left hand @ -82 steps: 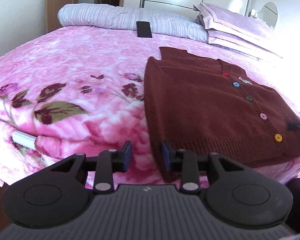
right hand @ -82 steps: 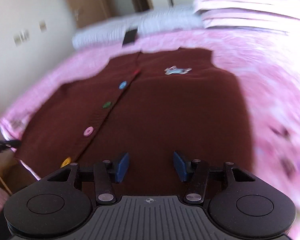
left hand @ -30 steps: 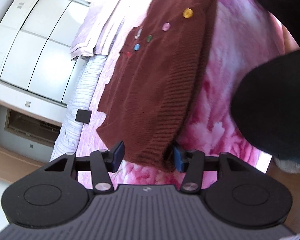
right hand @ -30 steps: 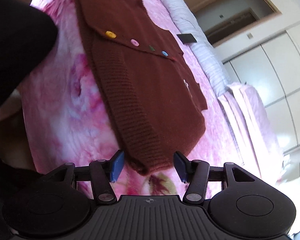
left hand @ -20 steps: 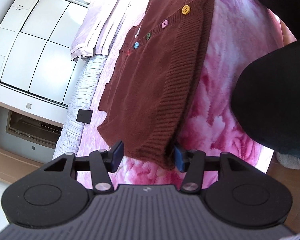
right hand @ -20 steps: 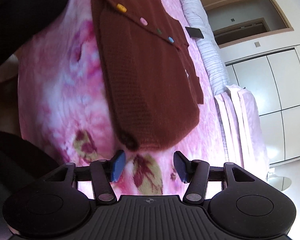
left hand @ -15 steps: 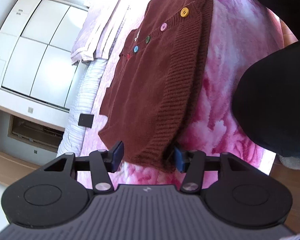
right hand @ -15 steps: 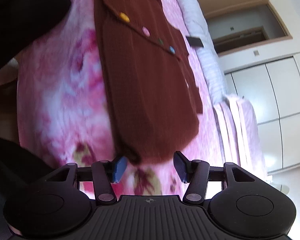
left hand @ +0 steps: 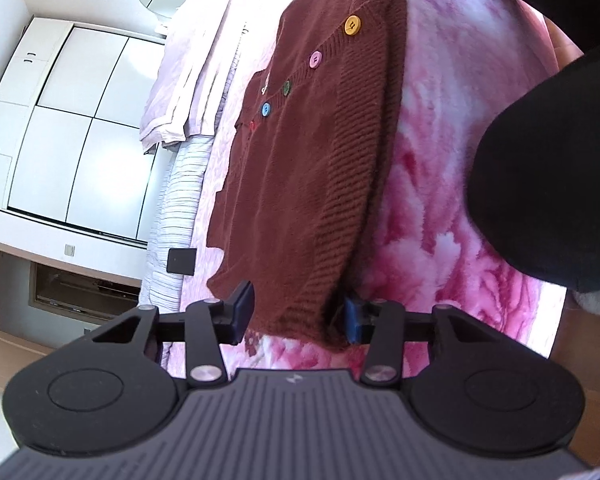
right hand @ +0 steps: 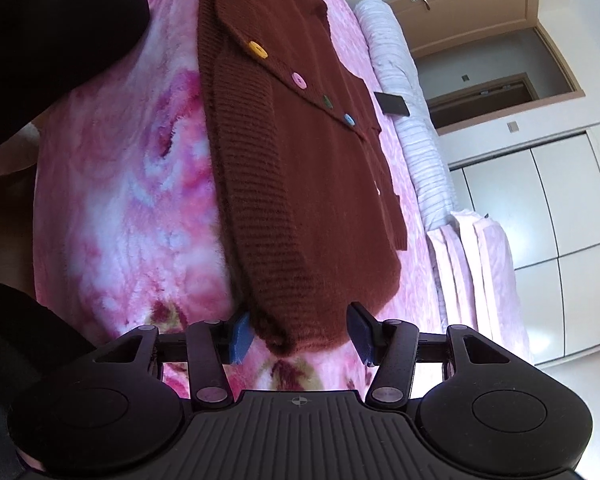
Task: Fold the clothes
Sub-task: 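Grasp the cardigan hem with the left gripper while the right gripper grasps the hem, then lift the hem with both grippers and fold it over toward the collar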
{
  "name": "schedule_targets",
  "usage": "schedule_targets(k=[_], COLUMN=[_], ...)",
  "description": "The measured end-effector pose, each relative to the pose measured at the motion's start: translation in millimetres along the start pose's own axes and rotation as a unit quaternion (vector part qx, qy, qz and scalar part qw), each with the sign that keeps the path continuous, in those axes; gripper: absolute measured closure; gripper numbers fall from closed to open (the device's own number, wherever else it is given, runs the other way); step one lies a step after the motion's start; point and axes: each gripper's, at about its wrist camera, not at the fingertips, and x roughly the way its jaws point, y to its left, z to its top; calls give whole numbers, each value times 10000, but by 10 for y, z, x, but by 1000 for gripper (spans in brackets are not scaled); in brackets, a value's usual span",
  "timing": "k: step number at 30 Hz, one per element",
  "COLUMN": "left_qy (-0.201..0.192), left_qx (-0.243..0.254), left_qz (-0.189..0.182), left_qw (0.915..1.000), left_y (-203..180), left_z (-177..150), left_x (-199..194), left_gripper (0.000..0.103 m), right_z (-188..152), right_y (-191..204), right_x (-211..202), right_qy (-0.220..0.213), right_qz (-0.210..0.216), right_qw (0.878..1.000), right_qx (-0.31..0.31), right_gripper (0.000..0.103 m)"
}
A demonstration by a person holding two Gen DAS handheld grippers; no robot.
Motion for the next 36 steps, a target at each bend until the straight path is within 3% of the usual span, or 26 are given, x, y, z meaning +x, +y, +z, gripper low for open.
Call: schedule_targets(k=[3,7,10,14,19,29,33,36], left_qy=[-3,65,102,66,-76,-188,-205,-215], left_qx=[48,-160,-310,-510,-721,-951,-1261,-1614], left_qz=[-71,-211,-343,-285,-129,-310,-277,-312], left_qw=[10000,9996,9989,9983,9973,9948,9914,9862], left_y=[-4,71,134,337,616,459,715,1066], left_z=[22,9,-3,-11,-26,-98,-119,-97], left_x=[49,88,93,-17,-421,-1463,-1460,-1264], left_gripper=[73,93,96,98,99,99,98,98], right_z=[32,22,27,85,125,167,183,199], right_y=[-12,-15,-28,-231,-465,-54,-190,-558], right_x=[21,25,36,-37,-452,-1624,-1825,-1736], right_qy=[-65,-97,-76,-92,-236,-450,-545,-631], right_qz=[-3,75,194,145,-91,56,-26,-132], right_qw=[10000,9998,9997,9993,9987,9969,9963,9924], right_qx=[-46,-185,-90,337,452,648,664,1052], right_gripper=[51,74,94,97,98,98,98,98])
